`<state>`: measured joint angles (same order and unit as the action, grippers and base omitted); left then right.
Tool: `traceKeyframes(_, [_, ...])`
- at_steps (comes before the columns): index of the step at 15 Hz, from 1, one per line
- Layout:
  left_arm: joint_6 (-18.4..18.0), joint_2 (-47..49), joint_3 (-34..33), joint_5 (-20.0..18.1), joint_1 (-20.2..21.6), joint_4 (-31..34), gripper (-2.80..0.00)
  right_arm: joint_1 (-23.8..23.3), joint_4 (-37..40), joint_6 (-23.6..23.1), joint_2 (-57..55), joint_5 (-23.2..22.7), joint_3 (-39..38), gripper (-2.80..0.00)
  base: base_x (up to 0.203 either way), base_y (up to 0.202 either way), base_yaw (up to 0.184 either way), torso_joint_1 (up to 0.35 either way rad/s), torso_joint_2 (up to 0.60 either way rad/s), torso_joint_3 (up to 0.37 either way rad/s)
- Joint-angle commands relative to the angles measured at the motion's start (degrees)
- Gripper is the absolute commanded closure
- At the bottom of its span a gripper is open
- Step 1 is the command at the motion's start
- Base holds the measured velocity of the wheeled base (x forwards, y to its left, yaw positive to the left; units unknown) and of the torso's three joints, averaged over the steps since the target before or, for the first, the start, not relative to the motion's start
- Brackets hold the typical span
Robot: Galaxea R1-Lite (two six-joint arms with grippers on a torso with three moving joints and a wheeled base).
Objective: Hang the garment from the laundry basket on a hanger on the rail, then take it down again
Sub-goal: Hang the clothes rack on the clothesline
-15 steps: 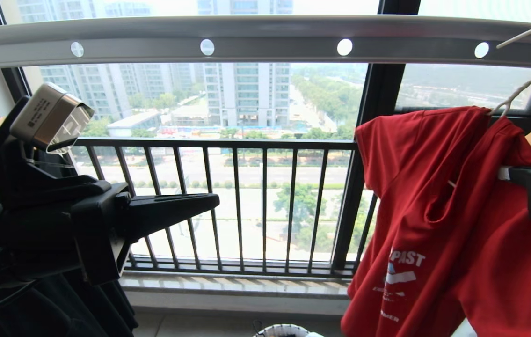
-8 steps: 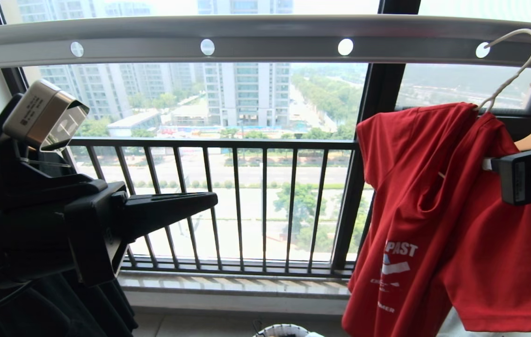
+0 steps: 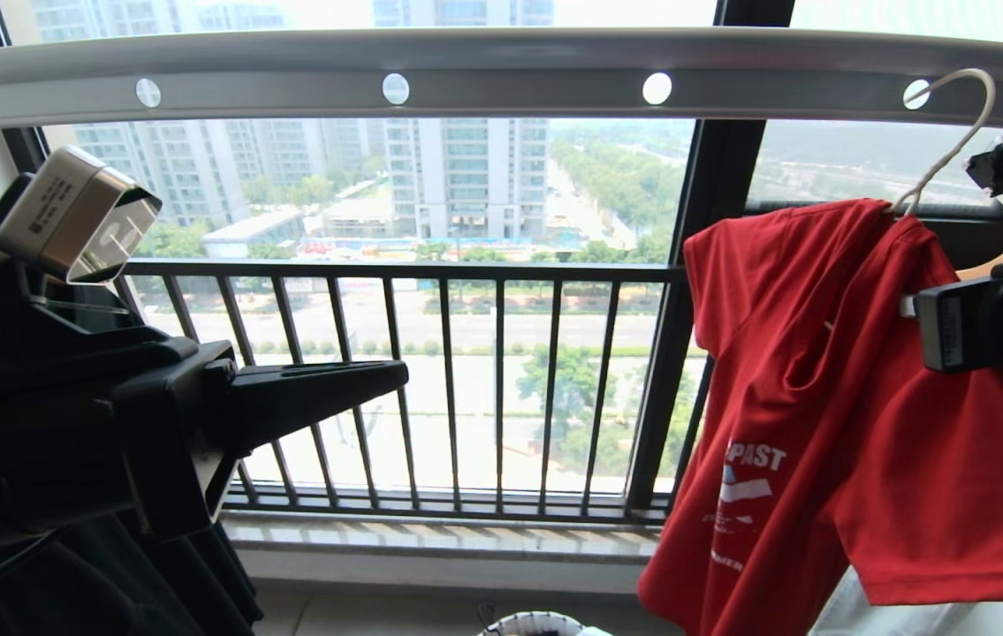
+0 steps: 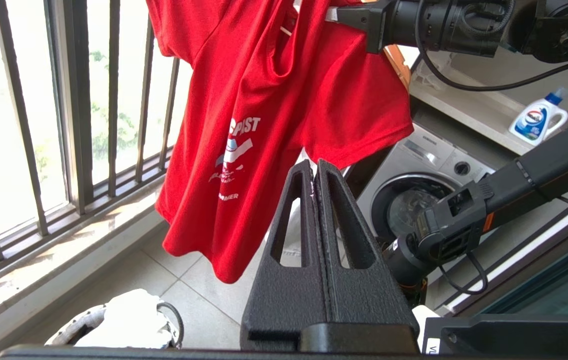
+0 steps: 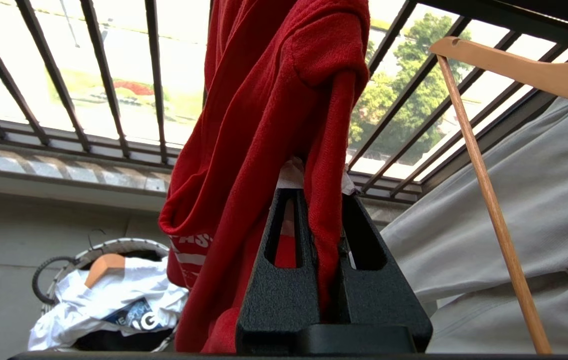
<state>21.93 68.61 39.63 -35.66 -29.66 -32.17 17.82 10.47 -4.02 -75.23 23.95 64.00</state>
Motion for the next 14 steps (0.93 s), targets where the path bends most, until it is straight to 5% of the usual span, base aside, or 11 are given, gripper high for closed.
traceKeyframes(1, [0.13, -0.24, 0.01, -0.20, -0.03, -0.17, 0.00, -0.07, 0.08, -0.64, -1.59, 0.13, 0.07, 0.00, 0.000, 0.000, 0.000, 0.000, 0.00, 0.000])
traceKeyframes(14, [0.13, -0.58, 0.09, -0.20, 0.04, -0.17, 0.00, -0.24, 0.69, -5.92, -3.34, 0.23, 1.13, 0.00, 0.000, 0.000, 0.000, 0.000, 0.00, 0.000])
